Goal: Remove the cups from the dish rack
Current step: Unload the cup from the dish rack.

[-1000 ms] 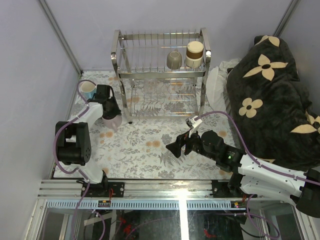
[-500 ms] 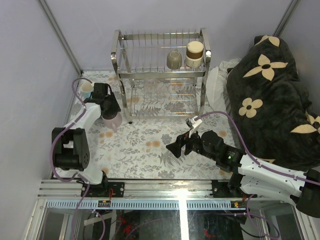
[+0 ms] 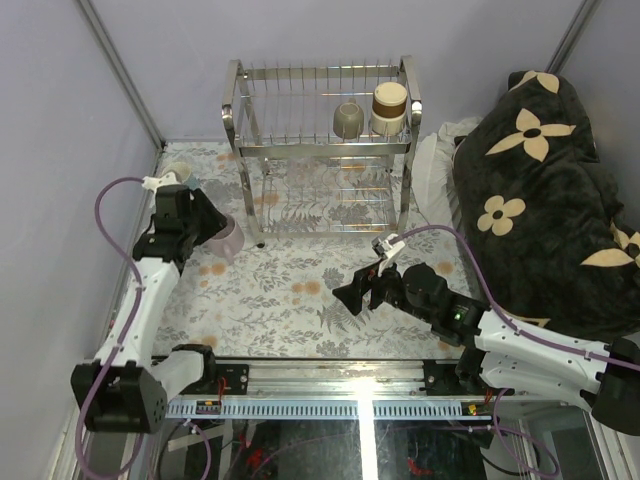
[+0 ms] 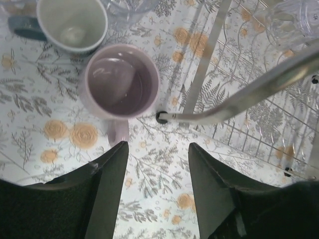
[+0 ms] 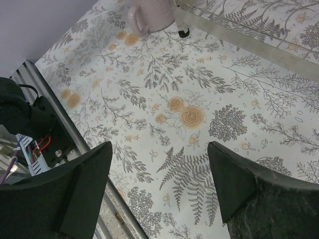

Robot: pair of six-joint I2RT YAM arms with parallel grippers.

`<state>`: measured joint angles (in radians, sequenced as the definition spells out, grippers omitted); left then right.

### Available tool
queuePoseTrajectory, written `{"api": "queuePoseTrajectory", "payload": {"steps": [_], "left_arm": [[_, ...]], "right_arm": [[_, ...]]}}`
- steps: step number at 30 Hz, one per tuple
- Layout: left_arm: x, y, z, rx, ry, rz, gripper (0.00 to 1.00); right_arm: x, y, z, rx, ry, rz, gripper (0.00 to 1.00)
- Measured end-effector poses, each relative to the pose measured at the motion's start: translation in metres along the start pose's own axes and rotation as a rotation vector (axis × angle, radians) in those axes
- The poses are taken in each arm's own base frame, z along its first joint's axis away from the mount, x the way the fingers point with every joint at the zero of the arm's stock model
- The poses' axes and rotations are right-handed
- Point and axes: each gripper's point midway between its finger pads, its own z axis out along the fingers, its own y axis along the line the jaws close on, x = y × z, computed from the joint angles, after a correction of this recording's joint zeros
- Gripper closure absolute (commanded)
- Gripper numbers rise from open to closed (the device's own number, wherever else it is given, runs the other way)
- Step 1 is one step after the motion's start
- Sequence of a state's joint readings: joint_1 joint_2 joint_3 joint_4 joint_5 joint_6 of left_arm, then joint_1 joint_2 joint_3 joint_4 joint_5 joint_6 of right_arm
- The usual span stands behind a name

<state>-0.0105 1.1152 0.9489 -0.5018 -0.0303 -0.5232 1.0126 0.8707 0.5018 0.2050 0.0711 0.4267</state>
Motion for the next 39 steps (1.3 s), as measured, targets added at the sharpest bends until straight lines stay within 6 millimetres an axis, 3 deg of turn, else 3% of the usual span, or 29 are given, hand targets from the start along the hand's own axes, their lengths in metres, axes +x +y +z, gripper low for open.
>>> {"api": "queuePoseTrajectory", "payload": {"steps": [3, 6, 10, 14, 16, 23, 28, 34, 39], "left_arm": [[0.008, 0.003, -0.017, 0.024, -0.02, -0.034, 0.45], [0.018, 0.005, -0.033, 0.062, -0.044, -0.067, 0.31], [0.03, 0.005, -0.049, 0.122, -0.068, -0.1, 0.29], [0.039, 0.003, -0.057, 0.169, -0.066, -0.121, 0.27], [0.044, 0.001, -0.058, 0.185, -0.057, -0.126, 0.19], [0.048, -0.004, -0.067, 0.234, -0.058, -0.126, 0.14], [0.045, -0.005, -0.075, 0.254, -0.083, -0.11, 0.13], [0.047, -0.006, -0.082, 0.27, -0.087, -0.102, 0.13], [0.048, -0.007, -0.083, 0.281, -0.083, -0.101, 0.1]], "right_arm": [[0.005, -0.003, 0.003, 0.0, -0.003, -0.018, 0.17], [0.012, -0.007, 0.011, 0.014, 0.014, -0.032, 0.17], [0.028, -0.017, 0.027, 0.057, 0.059, -0.044, 0.16], [0.031, -0.029, 0.055, 0.13, 0.068, -0.056, 0.16], [0.028, -0.033, 0.074, 0.161, 0.057, -0.06, 0.16], [0.014, -0.045, 0.138, 0.247, -0.031, -0.101, 0.14], [-0.008, -0.056, 0.177, 0.313, -0.159, -0.167, 0.14], [-0.02, -0.072, 0.204, 0.389, -0.245, -0.234, 0.11], [-0.048, -0.092, 0.221, 0.44, -0.303, -0.242, 0.1]]}}
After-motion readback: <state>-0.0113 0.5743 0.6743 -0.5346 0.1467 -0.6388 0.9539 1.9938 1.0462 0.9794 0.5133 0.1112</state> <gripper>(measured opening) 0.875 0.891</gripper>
